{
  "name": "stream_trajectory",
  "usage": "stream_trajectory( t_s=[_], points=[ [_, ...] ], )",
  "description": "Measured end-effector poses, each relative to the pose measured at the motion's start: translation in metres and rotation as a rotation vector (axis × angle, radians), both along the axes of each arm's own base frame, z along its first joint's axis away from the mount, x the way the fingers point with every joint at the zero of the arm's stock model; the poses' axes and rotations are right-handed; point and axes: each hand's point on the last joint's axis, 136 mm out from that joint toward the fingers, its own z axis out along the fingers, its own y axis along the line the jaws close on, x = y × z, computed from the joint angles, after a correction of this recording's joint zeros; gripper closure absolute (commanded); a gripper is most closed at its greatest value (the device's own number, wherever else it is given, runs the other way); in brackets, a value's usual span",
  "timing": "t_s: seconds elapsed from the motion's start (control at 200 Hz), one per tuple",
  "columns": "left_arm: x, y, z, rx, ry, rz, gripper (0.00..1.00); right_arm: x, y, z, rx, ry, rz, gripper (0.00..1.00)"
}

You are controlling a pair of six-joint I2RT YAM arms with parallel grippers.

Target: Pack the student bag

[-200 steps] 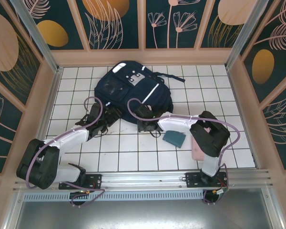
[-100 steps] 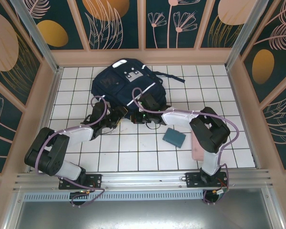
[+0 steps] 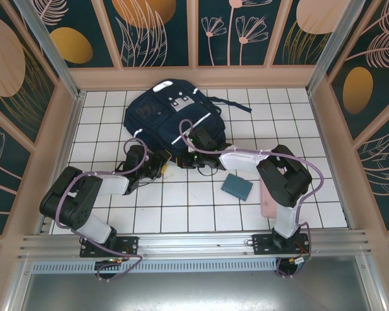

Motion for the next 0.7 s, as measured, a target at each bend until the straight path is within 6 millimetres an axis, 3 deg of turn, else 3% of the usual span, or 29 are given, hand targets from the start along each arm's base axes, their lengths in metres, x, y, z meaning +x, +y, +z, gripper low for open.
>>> stream_trajectory(
  t_s=[0.37, 0.7],
  points=[
    [0.008, -0.003, 0.005, -0.049, -0.043, 0.023, 0.43, -0.014, -0.002, -0.014, -0.033, -0.001, 0.031, 1.0],
    [0.009, -0.003, 0.001, -0.06, -0.022, 0.032, 0.59, -0.014, -0.002, -0.014, -0.041, -0.019, 0.047, 1.0]
  ],
)
